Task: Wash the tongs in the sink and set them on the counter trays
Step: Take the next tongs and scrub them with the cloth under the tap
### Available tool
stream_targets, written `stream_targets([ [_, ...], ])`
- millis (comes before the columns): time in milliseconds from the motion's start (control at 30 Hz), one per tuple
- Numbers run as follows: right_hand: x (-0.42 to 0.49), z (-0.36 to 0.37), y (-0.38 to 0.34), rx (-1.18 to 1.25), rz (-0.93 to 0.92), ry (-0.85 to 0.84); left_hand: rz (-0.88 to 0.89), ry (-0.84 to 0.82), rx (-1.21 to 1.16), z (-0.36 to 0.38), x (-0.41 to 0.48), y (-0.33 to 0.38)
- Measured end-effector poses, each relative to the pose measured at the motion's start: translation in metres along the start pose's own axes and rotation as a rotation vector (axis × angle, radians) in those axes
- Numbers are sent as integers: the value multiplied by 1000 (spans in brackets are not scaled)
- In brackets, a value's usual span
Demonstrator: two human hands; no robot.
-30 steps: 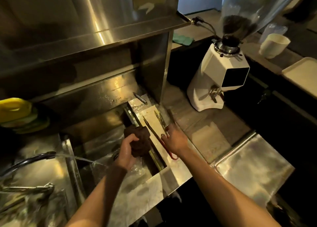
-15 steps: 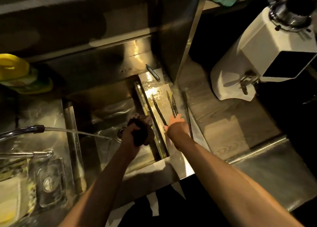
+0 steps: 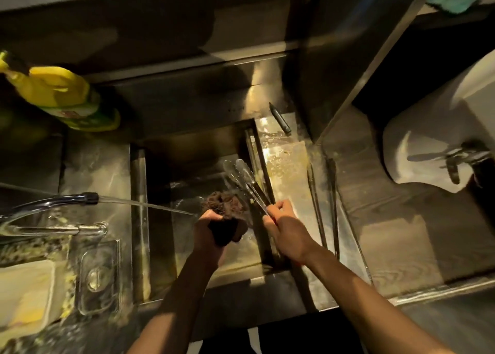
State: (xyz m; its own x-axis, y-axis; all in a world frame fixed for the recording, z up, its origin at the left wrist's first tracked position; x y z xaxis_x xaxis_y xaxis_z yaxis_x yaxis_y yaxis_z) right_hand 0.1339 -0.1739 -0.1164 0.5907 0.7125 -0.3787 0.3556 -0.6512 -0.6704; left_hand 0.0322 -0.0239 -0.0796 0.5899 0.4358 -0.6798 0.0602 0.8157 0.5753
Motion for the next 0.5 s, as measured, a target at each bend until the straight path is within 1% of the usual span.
stream_targets([
  [67,0,7,-19,73,-33,-27,-22,55,-27,-17,9,9],
  [100,2,14,-24,78,-56,-44,-48,77,-79,-24,13,15],
  [167,9,33,-37,-9,-93,-141,-65,71,-169,-35,19,28],
  [233,20,57,-51,-86,-136,-198,-68,96,-109,-44,23,32],
  [300,31,75,-62,-70,-89,-206,-74,116,9,-55,28,30],
  [367,40,85,-66,-22,5,-234,-28,158,169,-72,35,32],
  [400,44,92,-69,-28,-6,-253,4,187,213,-88,40,36],
  [433,47,93,-69,-48,-35,-259,29,222,199,-95,42,41],
  [500,53,91,-79,-128,-82,-269,32,250,25,-108,46,52],
])
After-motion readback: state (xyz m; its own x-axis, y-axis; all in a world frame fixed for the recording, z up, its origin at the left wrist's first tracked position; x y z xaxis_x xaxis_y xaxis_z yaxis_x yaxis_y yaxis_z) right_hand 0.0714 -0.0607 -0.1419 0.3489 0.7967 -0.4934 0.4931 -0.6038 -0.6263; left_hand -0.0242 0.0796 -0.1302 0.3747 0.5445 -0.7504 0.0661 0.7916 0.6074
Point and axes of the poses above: each hand's wrist, its own x-axis towards the middle knuckle, its own z-axis out of the palm, y = z × x, the point moved 1 cm from there along x, towards the middle knuckle, and after that the axes turned 1 degree about -x, right-handed, at the moved point
